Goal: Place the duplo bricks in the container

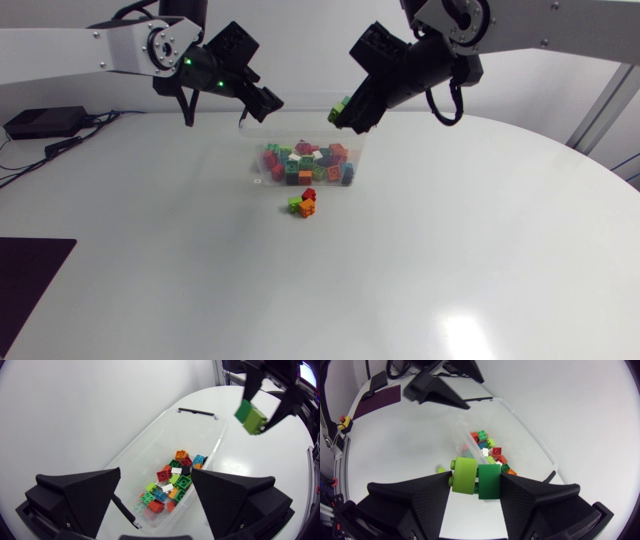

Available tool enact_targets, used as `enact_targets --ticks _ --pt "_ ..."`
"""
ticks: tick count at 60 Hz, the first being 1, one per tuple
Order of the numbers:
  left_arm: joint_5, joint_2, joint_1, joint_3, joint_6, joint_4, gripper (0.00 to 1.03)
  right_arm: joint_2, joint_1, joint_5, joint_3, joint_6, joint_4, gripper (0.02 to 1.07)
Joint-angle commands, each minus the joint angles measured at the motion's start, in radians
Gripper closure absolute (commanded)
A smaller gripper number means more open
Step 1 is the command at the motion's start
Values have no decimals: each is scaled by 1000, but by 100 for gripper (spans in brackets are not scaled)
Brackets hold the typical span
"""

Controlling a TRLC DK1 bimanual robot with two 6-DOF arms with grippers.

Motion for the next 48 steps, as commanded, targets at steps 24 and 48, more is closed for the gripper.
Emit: enact_targets --ticks 24,48 --pt "-77 -166 -90 -367 18 -14 5 183 -45 -12 156 149 142 62" --pt "-106 -74 -151 -476 -36 71 5 340 -53 -10 311 228 221 62"
